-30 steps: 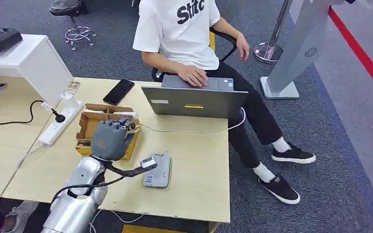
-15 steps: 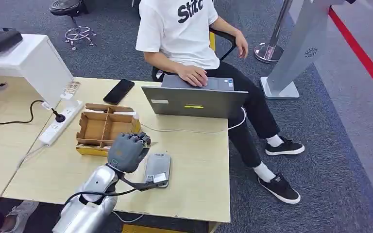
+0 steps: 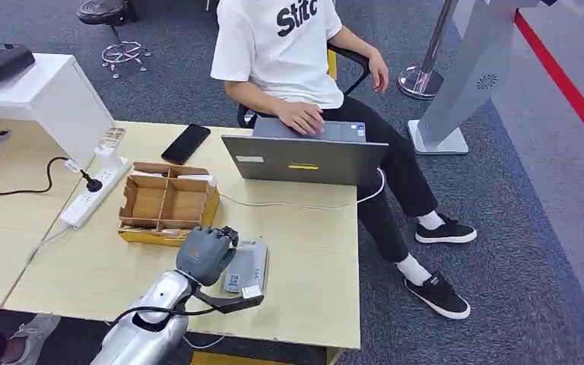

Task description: Pass the card to the sensor for recognition and then transmit it.

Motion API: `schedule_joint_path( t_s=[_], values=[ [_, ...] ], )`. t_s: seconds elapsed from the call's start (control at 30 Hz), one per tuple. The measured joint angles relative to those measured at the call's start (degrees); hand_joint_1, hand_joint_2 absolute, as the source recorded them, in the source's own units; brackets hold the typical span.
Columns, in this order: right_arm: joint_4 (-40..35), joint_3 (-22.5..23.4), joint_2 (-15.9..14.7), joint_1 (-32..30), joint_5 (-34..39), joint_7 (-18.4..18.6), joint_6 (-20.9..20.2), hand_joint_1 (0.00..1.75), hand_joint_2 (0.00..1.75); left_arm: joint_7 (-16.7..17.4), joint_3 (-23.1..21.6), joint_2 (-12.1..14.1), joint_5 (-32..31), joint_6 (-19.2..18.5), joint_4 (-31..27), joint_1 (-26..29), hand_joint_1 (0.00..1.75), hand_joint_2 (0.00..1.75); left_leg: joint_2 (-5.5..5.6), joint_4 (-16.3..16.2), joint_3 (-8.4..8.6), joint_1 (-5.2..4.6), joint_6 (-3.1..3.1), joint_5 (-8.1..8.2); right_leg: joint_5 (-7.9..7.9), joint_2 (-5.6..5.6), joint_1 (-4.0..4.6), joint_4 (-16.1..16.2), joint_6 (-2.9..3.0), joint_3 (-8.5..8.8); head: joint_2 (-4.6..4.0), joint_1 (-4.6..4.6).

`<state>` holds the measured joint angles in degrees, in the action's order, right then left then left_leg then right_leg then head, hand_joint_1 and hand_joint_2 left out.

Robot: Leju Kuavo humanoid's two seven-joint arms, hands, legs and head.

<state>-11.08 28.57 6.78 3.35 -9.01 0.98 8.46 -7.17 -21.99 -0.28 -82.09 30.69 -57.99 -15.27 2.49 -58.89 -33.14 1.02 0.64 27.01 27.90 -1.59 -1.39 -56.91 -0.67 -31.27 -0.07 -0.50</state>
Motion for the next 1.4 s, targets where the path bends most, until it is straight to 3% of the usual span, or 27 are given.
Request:
schedule_joint_path(
  t_s=[0.23, 0.43, 0.63, 0.8, 1.1, 1.4],
  values=[
    [0.02, 0.00, 0.00, 0.00, -0.70, 0.96, 0.22, 0.00, 1.75, 0.00, -0.52, -0.57, -0.11, -6.38, 2.64, -1.65, 1.75, 1.75, 0.03, 0.00, 0.01, -0.01, -0.03, -0.02, 0.00, 0.06, 0.00, 0.00, 0.00, 0.05, 0.00, -0.02],
    [0.02, -0.02, 0.00, -0.02, -1.97, 1.90, 0.87, 0.00, 1.75, 0.68, -0.81, -1.40, -0.94, -7.54, 5.44, -2.80, 1.75, 1.75, 0.03, 0.00, 0.02, -0.01, -0.06, -0.05, -0.02, 0.06, 0.00, 0.00, -0.03, 0.06, 0.00, 0.00],
    [0.04, -0.09, 0.00, -0.11, -3.08, 3.08, 1.81, 0.00, 1.75, 4.18, -0.90, -1.18, -1.64, -5.16, 5.61, -3.99, 1.75, 1.75, 0.03, 0.00, 0.00, 0.00, -0.07, -0.08, -0.05, 0.05, 0.00, -0.01, -0.02, 0.03, 0.00, -0.02],
    [0.04, -0.09, 0.00, -0.18, -3.28, 2.45, 1.73, 0.00, 1.75, 5.44, 0.20, 1.05, 0.24, -5.16, 0.52, -5.75, 1.75, 1.75, 0.03, 0.00, -0.01, 0.00, -0.06, -0.08, -0.07, 0.05, 0.01, -0.03, 0.00, 0.02, 0.00, -0.02],
    [0.07, -0.09, 0.00, -0.23, -4.11, 2.03, 1.55, 0.00, 1.75, 5.05, 6.12, 5.23, 3.23, -3.41, -6.93, -8.31, 1.75, 1.75, 0.03, 0.00, -0.01, 0.01, -0.01, -0.12, -0.07, 0.03, 0.01, -0.05, 0.00, 0.02, 0.00, -0.02],
    [0.09, -0.09, 0.00, -0.23, -4.35, 1.84, 1.53, 0.00, 1.75, 4.81, 9.35, 7.06, 3.78, -2.34, -8.59, -8.35, 1.75, 1.75, 0.02, 0.00, 0.00, 0.01, -0.01, -0.12, -0.08, 0.03, 0.01, -0.05, 0.00, 0.01, 0.00, 0.00]
  ],
)
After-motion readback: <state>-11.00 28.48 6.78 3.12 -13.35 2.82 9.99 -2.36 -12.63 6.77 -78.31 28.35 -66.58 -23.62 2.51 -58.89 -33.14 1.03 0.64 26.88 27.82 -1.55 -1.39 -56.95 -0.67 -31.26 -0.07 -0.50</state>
